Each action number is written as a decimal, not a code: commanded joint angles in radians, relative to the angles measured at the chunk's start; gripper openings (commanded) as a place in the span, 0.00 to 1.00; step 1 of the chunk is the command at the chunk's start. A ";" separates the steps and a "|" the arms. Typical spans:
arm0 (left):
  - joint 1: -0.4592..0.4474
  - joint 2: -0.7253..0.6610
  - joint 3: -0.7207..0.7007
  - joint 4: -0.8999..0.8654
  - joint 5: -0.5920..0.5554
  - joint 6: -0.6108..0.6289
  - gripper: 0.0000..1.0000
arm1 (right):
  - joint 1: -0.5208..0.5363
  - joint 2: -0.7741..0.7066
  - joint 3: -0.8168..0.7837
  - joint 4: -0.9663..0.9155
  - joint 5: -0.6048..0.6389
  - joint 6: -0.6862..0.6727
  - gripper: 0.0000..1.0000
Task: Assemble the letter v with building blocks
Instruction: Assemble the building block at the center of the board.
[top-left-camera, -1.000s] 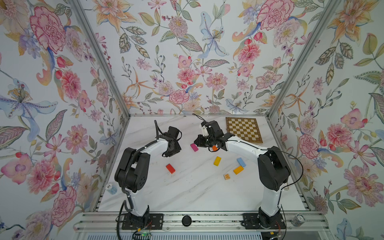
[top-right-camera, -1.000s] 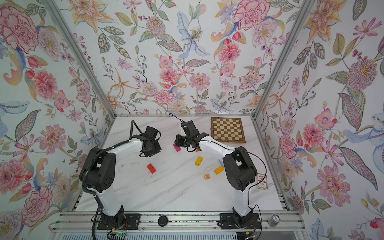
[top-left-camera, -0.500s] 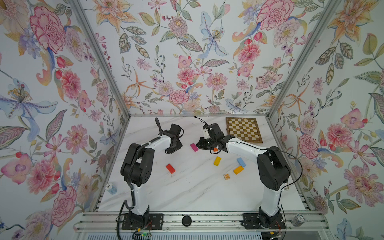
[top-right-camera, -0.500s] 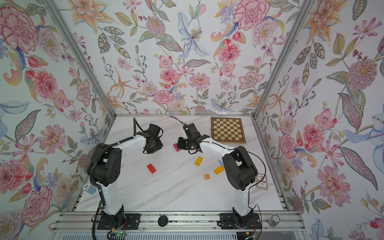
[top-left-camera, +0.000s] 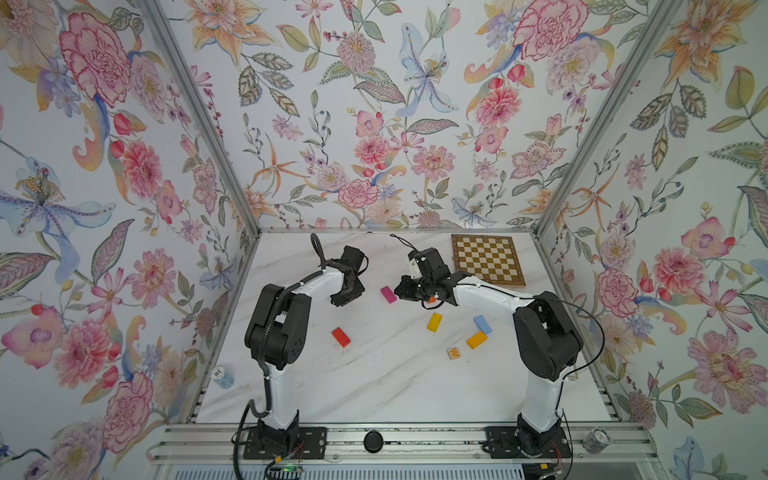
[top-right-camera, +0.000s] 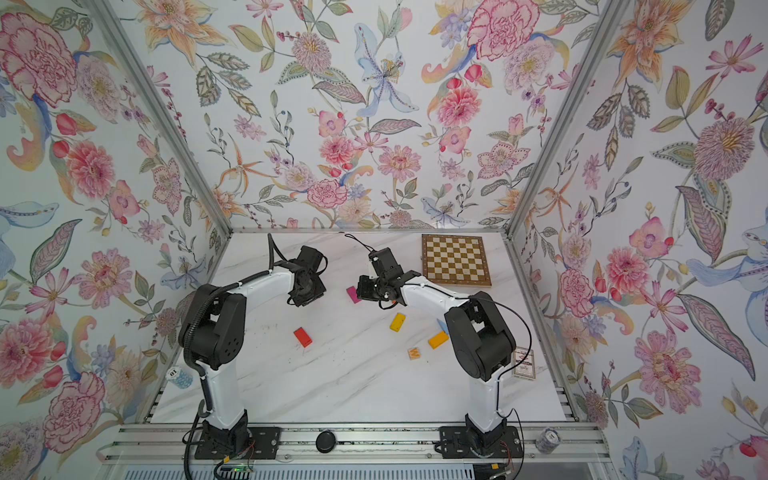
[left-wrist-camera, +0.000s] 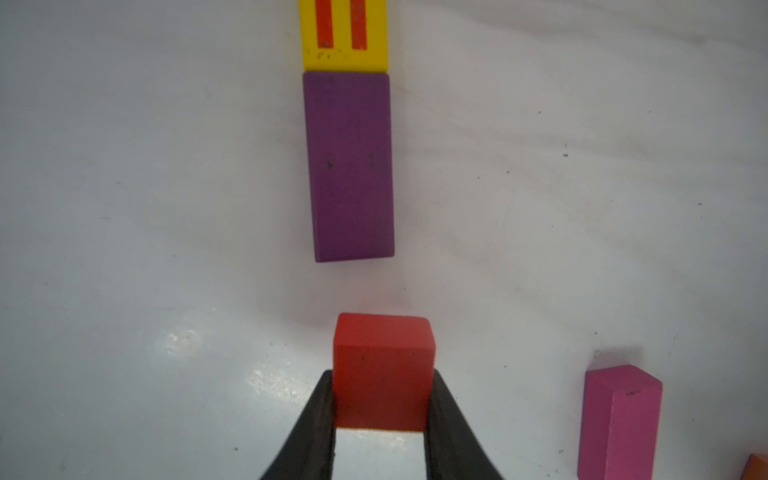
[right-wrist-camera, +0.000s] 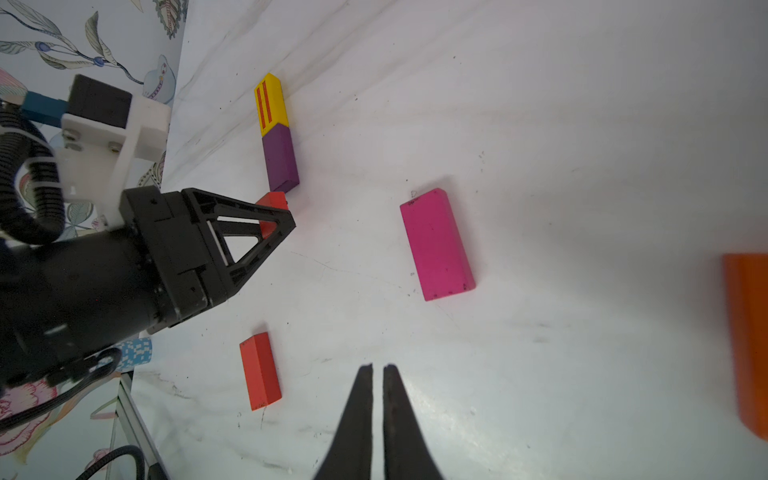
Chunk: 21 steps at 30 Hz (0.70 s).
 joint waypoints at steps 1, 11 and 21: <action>-0.007 0.026 0.005 -0.032 -0.031 -0.012 0.30 | -0.006 -0.011 -0.005 0.015 -0.003 0.010 0.10; -0.007 0.071 0.020 -0.033 -0.015 -0.020 0.33 | -0.010 -0.008 -0.001 0.015 -0.008 0.008 0.10; -0.007 0.072 0.015 -0.028 -0.013 -0.029 0.41 | -0.013 -0.005 -0.001 0.014 -0.010 0.008 0.10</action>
